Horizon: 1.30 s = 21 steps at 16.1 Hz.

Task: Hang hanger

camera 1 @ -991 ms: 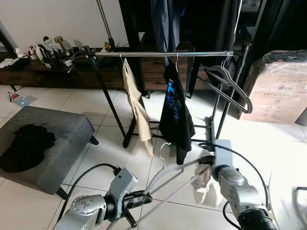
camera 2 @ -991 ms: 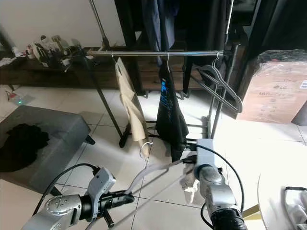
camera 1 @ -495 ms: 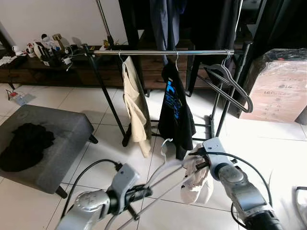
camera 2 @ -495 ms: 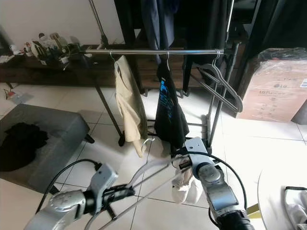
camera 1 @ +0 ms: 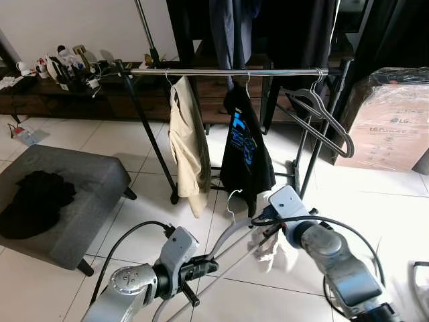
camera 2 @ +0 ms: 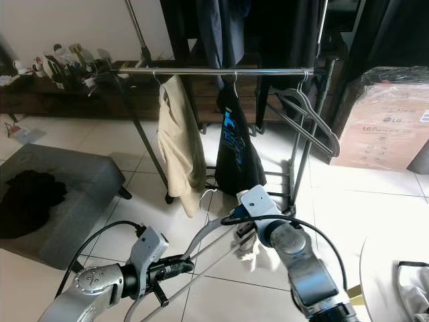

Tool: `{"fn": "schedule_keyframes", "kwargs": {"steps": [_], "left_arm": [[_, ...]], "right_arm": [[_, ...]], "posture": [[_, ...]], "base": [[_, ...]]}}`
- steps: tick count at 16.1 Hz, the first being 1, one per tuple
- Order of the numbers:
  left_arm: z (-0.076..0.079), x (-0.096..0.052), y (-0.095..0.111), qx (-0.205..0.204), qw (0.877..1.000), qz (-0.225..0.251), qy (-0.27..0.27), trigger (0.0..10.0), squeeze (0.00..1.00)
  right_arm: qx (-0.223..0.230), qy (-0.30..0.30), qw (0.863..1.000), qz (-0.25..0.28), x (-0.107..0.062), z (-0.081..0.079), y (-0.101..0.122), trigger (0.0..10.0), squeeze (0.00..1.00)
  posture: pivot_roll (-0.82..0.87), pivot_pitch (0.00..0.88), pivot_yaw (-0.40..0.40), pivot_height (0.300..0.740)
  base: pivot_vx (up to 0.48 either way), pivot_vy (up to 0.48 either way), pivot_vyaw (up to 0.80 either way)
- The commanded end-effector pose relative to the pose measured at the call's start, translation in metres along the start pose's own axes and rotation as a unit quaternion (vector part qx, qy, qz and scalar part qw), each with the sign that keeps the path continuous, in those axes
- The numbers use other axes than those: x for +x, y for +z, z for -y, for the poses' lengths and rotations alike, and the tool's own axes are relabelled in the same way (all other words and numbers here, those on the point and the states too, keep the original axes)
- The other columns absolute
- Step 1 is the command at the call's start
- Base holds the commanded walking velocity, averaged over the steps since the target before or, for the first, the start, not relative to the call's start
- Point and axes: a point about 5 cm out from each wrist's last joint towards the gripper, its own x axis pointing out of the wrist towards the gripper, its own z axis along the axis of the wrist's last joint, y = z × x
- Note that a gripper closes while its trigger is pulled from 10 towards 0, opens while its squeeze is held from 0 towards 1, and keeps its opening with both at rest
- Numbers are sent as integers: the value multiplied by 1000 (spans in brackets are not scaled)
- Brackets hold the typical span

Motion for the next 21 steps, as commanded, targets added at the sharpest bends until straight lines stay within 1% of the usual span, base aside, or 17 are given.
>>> {"fn": "schedule_keyframes", "kwargs": {"steps": [1, 3, 5, 8, 9, 10, 11, 13, 14, 15, 17, 18, 19, 21], "left_arm": [[2, -1, -3, -7, 1000, -7, -10, 10000, 0], [-1, -2, -4, -2, 1000, -10, -1, 10000, 0], [-3, -1, -1, -1, 1000, -3, 7, 10000, 0], [-2, 2, 1, 2, 1000, 6, 7, 10000, 0], [-2, 4, 3, 4, 1000, 12, 9, 10000, 0], [-2, 5, 5, 6, 1000, 18, 12, 10000, 0], [-3, 5, 6, 6, 999, 25, 19, 10000, 0], [-4, 5, 8, 7, 999, 30, 23, 10000, 0], [-4, 5, 7, 8, 999, 29, 23, 10000, 0], [-4, 5, 7, 7, 999, 29, 23, 10000, 0], [-3, 7, 8, 9, 999, 33, 24, 10000, 0], [-3, 8, 9, 9, 999, 36, 25, 10000, 0], [-3, 8, 9, 10, 999, 37, 26, 10000, 0], [-4, 8, 10, 12, 998, 44, 33, 10000, 0]], "right_arm": [[-32, 32, 998, 36, -4, -9, 14, 10000, 0], [-41, 58, 996, 46, -11, -11, 23, 10000, 0], [-58, 81, 994, 46, -17, -11, 26, 10000, 0], [-99, 116, 988, 20, -26, -13, 18, 10000, 0], [-105, 96, 990, 7, -25, -9, 15, 10000, 0], [-106, 96, 990, 4, -24, -9, 15, 10000, 0], [-101, 113, 988, 10, -26, -13, 18, 10000, 0], [-73, 150, 985, 47, -33, -20, 33, 10000, 0], [-75, 161, 983, 53, -37, -21, 37, 10000, 0], [-85, 171, 980, 52, -40, -22, 37, 10000, 0], [-88, 163, 982, 44, -40, -19, 34, 10000, 0], [-71, 171, 981, 58, -41, -22, 39, 10000, 0], [-68, 179, 980, 60, -43, -24, 41, 10000, 0], [-74, 190, 978, 48, -45, -27, 36, 10000, 16]], "posture": [[-139, 145, 84, 740], [-140, 147, 85, 740], [-140, 147, 86, 740], [-147, 146, 87, 740], [-147, 147, 86, 740], [-145, 147, 86, 740], [-142, 148, 85, 740], [-143, 150, 84, 740], [-144, 150, 84, 740], [-146, 151, 84, 740], [-147, 151, 83, 740], [-148, 150, 82, 740], [-150, 151, 82, 740], [-144, 152, 83, 740]], "base": [[0, 0, 0], [0, 0, 0], [0, 0, 0], [0, 0, 0], [0, 0, 0], [0, 0, 0], [0, 0, 0], [0, 0, 0], [0, 0, 0], [0, 0, 0], [0, 0, 0], [0, 0, 0], [0, 0, 0], [0, 0, 0]]}}
